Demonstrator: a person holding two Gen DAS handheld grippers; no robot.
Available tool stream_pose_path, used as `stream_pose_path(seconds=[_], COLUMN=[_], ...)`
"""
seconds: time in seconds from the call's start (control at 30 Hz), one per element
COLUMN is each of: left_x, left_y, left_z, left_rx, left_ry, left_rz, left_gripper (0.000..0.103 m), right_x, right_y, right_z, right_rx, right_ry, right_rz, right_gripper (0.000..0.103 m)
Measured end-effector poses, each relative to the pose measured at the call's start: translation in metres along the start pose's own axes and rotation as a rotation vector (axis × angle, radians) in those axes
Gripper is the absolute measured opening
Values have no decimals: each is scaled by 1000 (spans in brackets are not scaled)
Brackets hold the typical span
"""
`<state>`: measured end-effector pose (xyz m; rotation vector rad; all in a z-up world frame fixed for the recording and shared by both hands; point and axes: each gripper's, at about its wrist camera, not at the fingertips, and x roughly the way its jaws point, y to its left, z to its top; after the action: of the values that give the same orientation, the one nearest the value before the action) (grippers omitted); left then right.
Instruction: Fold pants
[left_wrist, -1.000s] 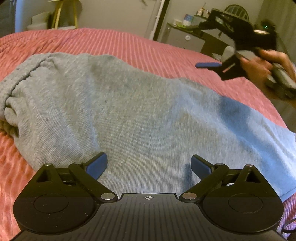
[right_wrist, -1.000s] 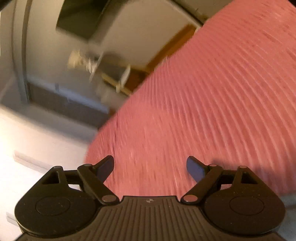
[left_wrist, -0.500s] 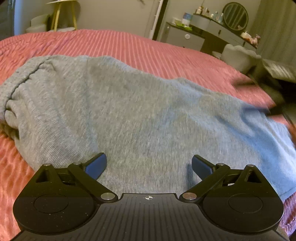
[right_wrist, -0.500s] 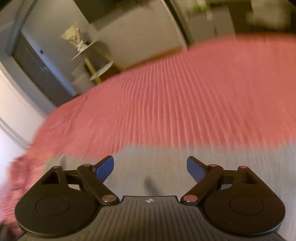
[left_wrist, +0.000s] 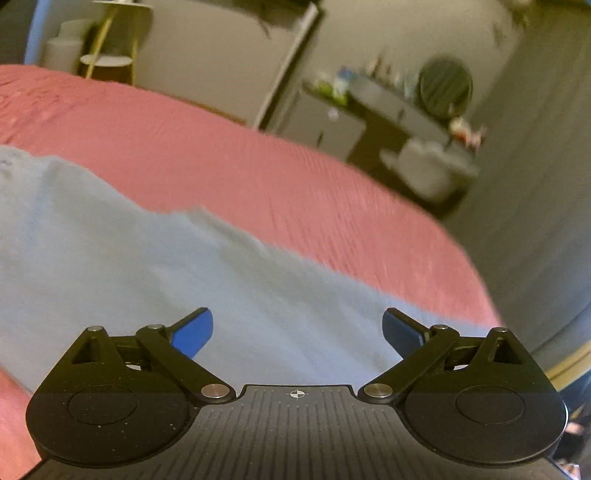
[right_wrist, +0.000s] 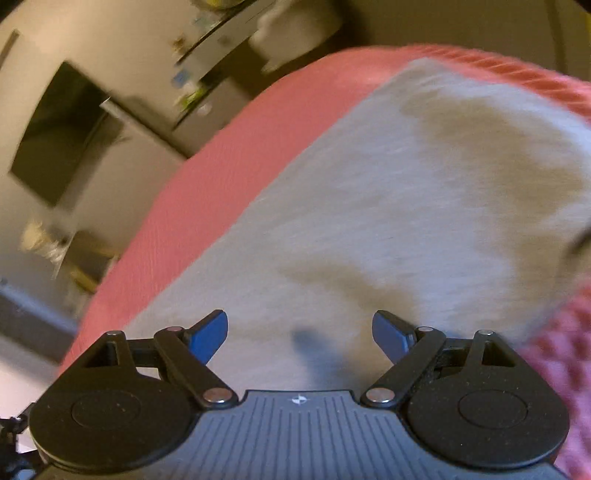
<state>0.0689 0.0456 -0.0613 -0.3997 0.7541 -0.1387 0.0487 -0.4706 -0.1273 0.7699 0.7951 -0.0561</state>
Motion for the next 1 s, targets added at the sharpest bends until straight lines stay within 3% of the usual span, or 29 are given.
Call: stream_pose_path(seconds=[0.1,0.23,0.33,0.43,0.6,1.0], left_x=[39,67,67,69,70,75], left_y=[-39,-54,-55,-52,-56,-56], left_z=[-33,-67,-68,-69,-71,-73], left_rx=[65,217,258,242,272,291], left_ry=[75,162,134,149,152,157], left_rz=[70,143,180,173,190,202], left_gripper=[101,101,101,101,101,102], right_x=[8,33,42,41,44,44], right_y=[21,68,77,71,71,68], right_z=[-21,-36,-47,-42,-45,-41], right_rx=[-99,-418,-529,-492,-587,-666], right_ry=[-8,28,19,4,1,19], right_rz=[-84,-276,-362,-351,-341,-331], right_gripper=[86,87,87,87,87,87])
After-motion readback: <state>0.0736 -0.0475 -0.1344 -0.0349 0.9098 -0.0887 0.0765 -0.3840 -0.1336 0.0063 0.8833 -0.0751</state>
